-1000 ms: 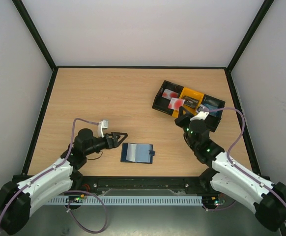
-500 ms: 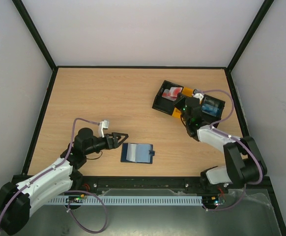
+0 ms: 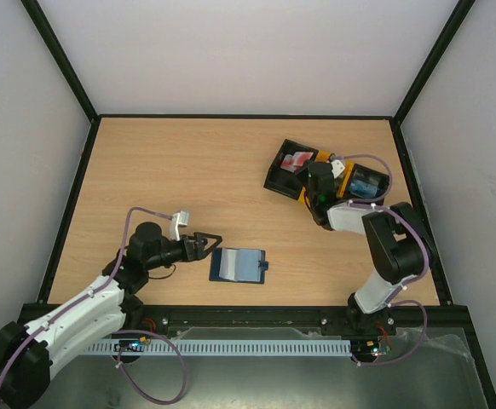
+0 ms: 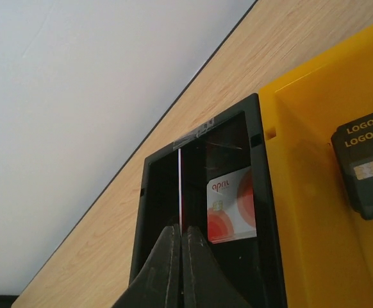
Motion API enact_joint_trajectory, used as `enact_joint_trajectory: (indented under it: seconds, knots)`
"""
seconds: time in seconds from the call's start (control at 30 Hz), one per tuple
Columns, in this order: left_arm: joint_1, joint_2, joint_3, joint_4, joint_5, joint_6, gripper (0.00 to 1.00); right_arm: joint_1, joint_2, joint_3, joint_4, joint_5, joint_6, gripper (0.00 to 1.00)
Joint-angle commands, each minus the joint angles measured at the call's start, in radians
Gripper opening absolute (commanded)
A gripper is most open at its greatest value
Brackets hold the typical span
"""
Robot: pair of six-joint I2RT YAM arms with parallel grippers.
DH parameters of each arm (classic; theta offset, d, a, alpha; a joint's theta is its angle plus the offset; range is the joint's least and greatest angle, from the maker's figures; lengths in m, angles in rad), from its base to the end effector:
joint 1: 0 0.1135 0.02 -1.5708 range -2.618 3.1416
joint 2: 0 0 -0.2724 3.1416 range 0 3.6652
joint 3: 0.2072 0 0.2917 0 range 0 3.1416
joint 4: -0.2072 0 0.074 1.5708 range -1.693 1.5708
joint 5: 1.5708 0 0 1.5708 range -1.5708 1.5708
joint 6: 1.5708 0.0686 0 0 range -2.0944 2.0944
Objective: Take the credit cards out of the card holder
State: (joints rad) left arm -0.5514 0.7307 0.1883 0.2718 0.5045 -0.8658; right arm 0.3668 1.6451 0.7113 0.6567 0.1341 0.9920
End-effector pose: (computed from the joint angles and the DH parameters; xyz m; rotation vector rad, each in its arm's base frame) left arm 0.1715 -0.1444 0.1635 0.0751 2.0675 -1.4019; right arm 0.3718 0.1330 0.1525 0.6847 1.8011 0.8126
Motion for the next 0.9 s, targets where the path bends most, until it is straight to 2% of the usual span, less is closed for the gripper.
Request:
enact_joint_trajectory:
  seconds: [0.0,0.07,0.43,0.87]
  knots:
    - [0.006,-0.027,0.042,-0.071,-0.003,0.041,0.97,-0.003,0.067,0.07,0.057,0.056,0.022,0.02]
    - [0.005,-0.032,0.039,-0.072,0.007,0.048,0.93,-0.003,0.101,0.085,0.06,0.063,0.031,0.02]
    - [0.005,-0.043,0.02,-0.078,0.005,0.031,0.91,-0.003,0.214,0.137,0.093,0.069,0.063,0.02]
    - [0.006,-0.131,-0.03,-0.087,-0.014,-0.042,0.9,-0.002,0.307,0.275,-0.066,0.111,0.079,0.02]
